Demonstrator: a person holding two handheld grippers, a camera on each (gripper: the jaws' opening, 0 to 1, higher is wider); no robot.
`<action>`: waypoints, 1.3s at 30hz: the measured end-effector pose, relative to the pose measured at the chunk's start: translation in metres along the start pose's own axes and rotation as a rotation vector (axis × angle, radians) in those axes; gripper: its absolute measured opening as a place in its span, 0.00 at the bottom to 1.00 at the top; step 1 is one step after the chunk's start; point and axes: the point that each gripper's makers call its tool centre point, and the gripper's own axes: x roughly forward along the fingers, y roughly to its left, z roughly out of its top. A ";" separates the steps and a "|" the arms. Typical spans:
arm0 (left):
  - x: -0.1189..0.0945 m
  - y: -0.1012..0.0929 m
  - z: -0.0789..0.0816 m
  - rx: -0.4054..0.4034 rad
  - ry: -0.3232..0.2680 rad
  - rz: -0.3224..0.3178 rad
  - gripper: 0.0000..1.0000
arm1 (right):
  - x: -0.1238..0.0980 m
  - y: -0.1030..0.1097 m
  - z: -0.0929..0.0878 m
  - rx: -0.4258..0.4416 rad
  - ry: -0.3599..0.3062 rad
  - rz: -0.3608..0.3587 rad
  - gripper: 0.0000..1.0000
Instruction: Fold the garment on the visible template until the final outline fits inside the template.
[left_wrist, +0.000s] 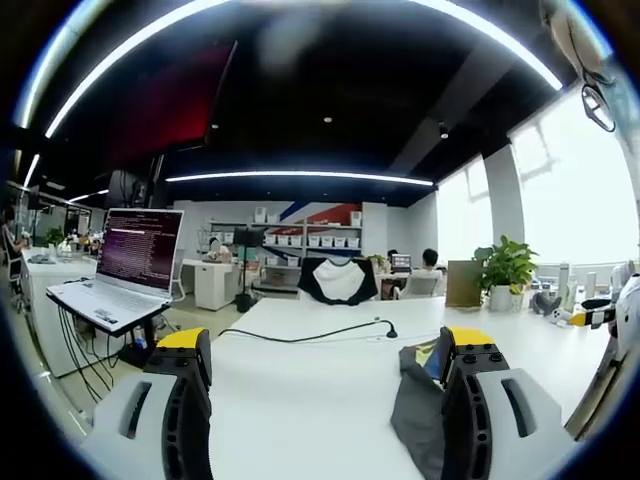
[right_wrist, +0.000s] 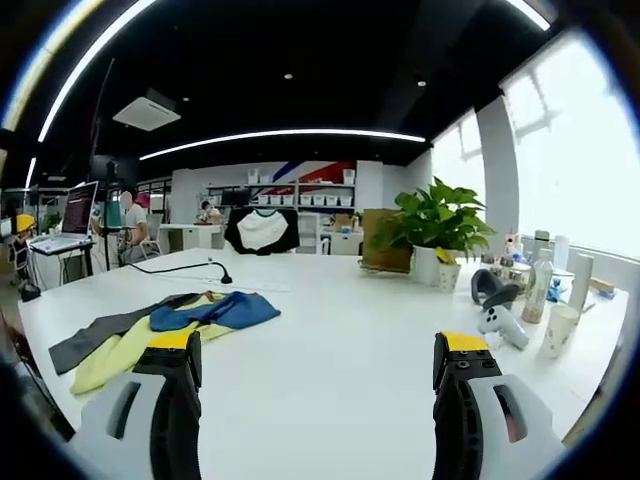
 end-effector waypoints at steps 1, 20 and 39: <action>0.000 0.000 0.000 0.000 0.002 -0.001 1.00 | 0.000 0.000 0.000 0.001 0.000 0.001 0.99; 0.003 -0.022 -0.023 -0.011 0.047 -0.059 1.00 | 0.001 0.005 -0.005 -0.024 0.022 0.011 0.99; 0.006 -0.076 -0.057 -0.027 0.056 -0.238 1.00 | -0.008 0.011 -0.006 -0.042 0.008 0.031 0.99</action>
